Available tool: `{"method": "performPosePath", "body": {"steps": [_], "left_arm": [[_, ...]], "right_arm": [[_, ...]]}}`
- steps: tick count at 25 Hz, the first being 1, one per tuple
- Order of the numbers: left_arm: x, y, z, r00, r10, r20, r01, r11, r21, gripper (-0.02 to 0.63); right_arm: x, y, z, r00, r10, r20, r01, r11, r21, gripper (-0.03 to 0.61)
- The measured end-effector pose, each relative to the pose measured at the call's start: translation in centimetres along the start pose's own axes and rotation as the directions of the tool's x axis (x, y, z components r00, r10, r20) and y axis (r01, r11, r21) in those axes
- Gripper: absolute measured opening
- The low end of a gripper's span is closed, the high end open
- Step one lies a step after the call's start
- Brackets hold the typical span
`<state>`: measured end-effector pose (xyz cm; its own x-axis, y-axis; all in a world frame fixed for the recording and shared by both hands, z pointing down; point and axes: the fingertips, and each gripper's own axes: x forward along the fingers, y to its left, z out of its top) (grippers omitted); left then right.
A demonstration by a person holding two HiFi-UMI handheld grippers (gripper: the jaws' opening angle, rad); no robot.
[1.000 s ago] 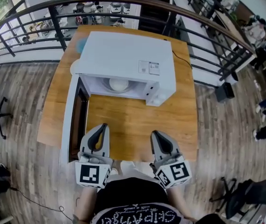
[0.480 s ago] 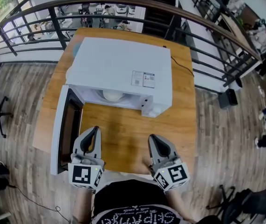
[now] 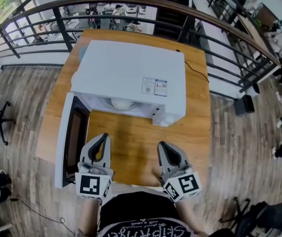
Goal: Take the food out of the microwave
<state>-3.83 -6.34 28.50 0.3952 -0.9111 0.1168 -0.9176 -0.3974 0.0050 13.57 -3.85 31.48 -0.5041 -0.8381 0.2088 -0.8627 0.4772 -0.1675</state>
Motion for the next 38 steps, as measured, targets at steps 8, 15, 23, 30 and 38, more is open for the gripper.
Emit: {"method": "performPosePath", "body": {"steps": [8,15,23,30,38], "left_arm": [[0.4,0.0,-0.3,0.999,-0.05,-0.019,0.049,0.997,-0.052,0.032],[1.6,0.2,-0.3,0.995,-0.102,0.01,0.102,0.99,-0.093,0.032],[5.5,-0.4,-1.6,0.979,-0.203,-0.006,0.202,0.976,-0.08,0.032],[7.8,1.3,-4.2,0.966,-0.249,-0.063,0.249,0.968,-0.004,0.101],[9.6,3.4,-8.5,0.943,-0.304,-0.133,0.305,0.952,-0.014,0.212]], "right_arm": [[0.7,1.6,0.6,1.0,-0.013,0.005,0.013,1.0,-0.015,0.036],[1.6,2.7,1.0,1.0,-0.024,0.004,0.024,0.999,-0.025,0.037],[3.5,2.2,0.4,1.0,-0.023,-0.018,0.021,0.995,-0.096,0.037],[7.5,1.7,-0.3,0.999,0.029,-0.032,-0.033,0.987,-0.154,0.037],[12.4,2.0,-2.9,0.993,0.082,-0.089,-0.097,0.979,-0.178,0.079]]}}
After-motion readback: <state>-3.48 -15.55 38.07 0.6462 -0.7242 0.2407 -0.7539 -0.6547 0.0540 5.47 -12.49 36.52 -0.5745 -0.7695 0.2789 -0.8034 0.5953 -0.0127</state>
